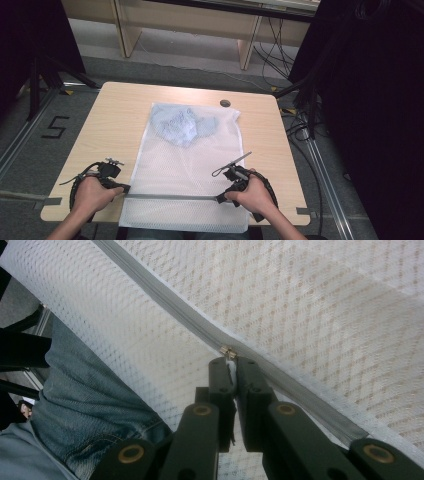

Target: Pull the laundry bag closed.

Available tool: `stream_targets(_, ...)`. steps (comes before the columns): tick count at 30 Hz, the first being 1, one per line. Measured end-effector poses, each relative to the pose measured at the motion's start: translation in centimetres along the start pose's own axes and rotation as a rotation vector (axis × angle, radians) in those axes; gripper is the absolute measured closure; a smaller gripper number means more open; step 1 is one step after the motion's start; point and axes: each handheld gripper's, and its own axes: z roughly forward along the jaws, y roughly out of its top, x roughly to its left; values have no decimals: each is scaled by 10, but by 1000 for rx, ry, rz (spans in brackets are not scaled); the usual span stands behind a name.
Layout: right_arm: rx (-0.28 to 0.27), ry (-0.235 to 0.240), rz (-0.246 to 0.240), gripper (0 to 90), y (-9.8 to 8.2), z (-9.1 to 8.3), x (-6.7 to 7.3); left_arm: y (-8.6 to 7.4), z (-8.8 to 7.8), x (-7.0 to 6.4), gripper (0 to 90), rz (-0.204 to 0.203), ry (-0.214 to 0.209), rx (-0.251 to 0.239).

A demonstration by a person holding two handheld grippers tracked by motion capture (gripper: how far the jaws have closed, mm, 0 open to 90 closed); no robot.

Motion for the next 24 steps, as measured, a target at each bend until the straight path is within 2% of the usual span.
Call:
stream_targets(2, -8, -1, -9, 871, 0, 0, -2, 0, 0, 0, 900, 1, 1, 2)
stream_targets(3, -1, 2, 11, 871, -1, -1, -1, 0, 0, 0, 900, 2, 1, 1)
stream_targets(4, -1, -6, 11, 871, -1, -2, -1, 0, 0, 0, 900, 2, 1, 0)
stream_targets(5, -10, 5, -4, 871, -1, -1, -3, 0, 0, 0, 900, 2, 0, 1)
stream_targets(7, 8, 8, 6, 871, -2, -3, -4, 0, 0, 0, 900, 1, 1, 0)
stream_targets(13, -14, -4, 10, 871, -6, -4, -8, 1, 0, 0, 900, 15, 9, 7)
stream_targets(24, -16, -5, 23, 871, -11, -7, -15, 0, 0, 0, 900, 8, 3, 1)
